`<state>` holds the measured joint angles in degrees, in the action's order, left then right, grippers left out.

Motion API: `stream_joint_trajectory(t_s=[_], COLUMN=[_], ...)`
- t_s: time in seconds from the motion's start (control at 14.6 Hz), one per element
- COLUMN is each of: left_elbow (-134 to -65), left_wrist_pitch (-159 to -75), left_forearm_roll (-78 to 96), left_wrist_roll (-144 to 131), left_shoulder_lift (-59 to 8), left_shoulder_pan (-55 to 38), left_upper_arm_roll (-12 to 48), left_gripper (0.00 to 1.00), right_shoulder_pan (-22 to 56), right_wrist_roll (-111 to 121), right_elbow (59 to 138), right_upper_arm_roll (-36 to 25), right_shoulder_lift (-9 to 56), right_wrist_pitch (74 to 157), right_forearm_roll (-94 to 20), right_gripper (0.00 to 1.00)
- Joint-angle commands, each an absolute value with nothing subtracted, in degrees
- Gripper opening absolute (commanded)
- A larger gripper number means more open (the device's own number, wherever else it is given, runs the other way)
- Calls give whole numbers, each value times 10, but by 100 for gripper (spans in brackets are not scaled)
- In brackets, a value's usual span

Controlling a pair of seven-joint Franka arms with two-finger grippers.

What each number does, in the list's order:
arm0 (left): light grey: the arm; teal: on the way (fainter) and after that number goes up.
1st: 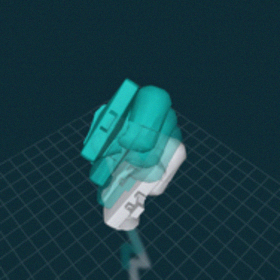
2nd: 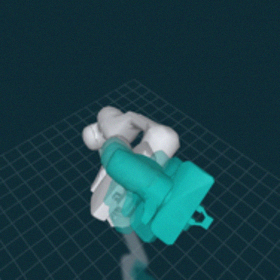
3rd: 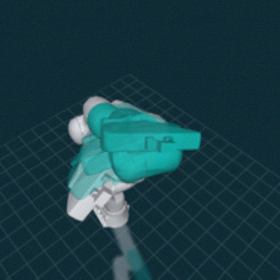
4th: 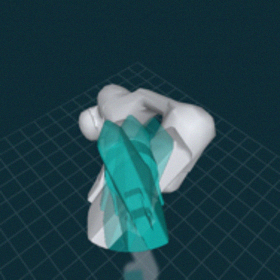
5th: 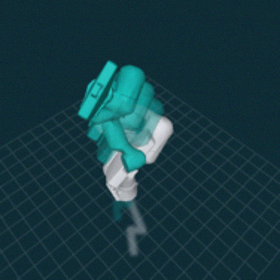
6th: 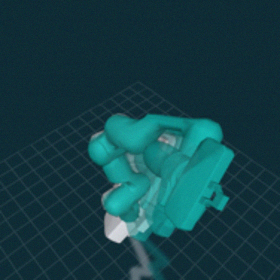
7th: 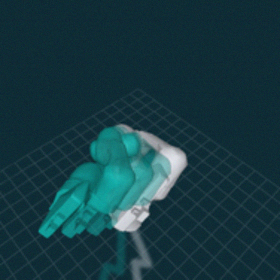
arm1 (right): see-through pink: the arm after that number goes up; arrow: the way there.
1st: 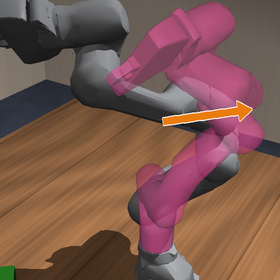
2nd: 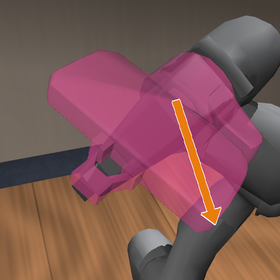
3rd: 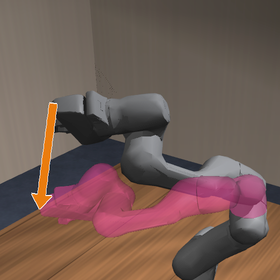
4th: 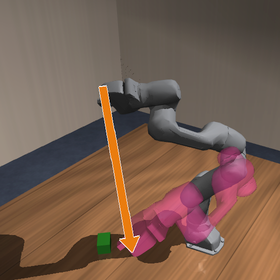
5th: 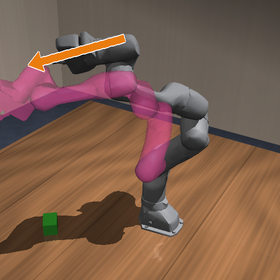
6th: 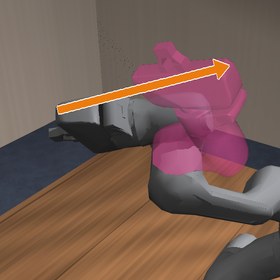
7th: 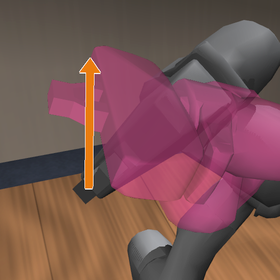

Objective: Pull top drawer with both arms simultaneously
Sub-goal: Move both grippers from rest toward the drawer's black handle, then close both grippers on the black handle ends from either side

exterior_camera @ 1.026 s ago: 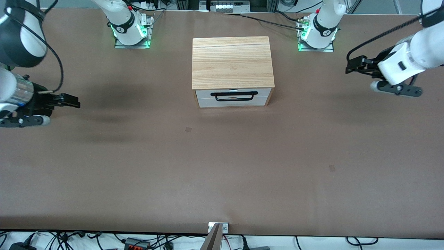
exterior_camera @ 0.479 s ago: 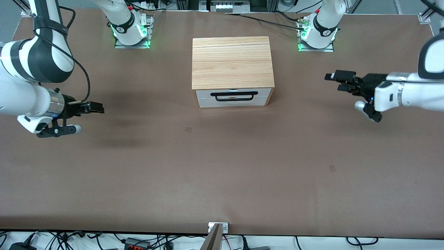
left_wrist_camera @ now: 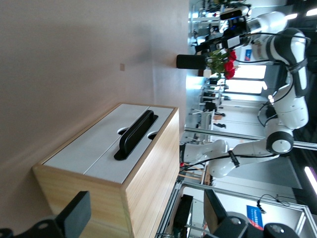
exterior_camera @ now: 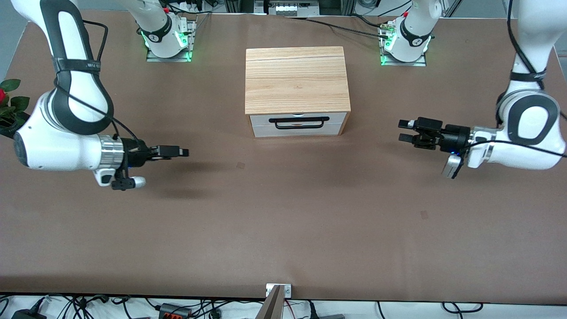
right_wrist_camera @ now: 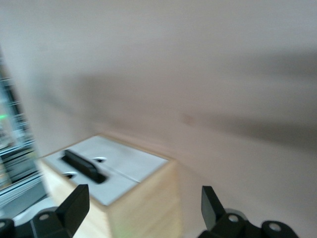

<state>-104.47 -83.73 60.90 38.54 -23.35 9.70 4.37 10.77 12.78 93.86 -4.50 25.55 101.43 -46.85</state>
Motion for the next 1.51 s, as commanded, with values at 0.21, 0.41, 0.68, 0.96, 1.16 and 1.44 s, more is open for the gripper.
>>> stream_joint_trajectory(t_s=[0.21,0.41,0.68,0.96,1.16,1.44], left_elbow=[-1089,-1135,-1173,-1205,-1207,-1213], left_wrist_pitch=[-910,-940,-976,-995,-1019,-1020], left_forearm_roll=[744,792,812,859,871,873], left_wrist_roll=[515,553,581,613,615,615], left_shoulder_lift=[-298,-304,-304,-304,-312,-317], left_shoulder_pan=[74,73,68,52,29,26], left_upper_arm_roll=[82,110,134,144,144,144], left_gripper=[100,99,93,80,71,53], right_shoulder_pan=[165,201,235,236,237,245], right_wrist_roll=[306,339,385,453,497,458], right_elbow=[1009,1016,1022,1021,1006,992], right_upper_arm_roll=[-47,-47,-36,-20,-11,-6], right_shoulder_lift=[272,301,325,341,379,384], right_wrist_pitch=[1020,1027,1045,1039,1034,1023], right_forearm_roll=[-602,-663,-728,-773,-844,-849], right_gripper=[100,100,100,100,96,96])
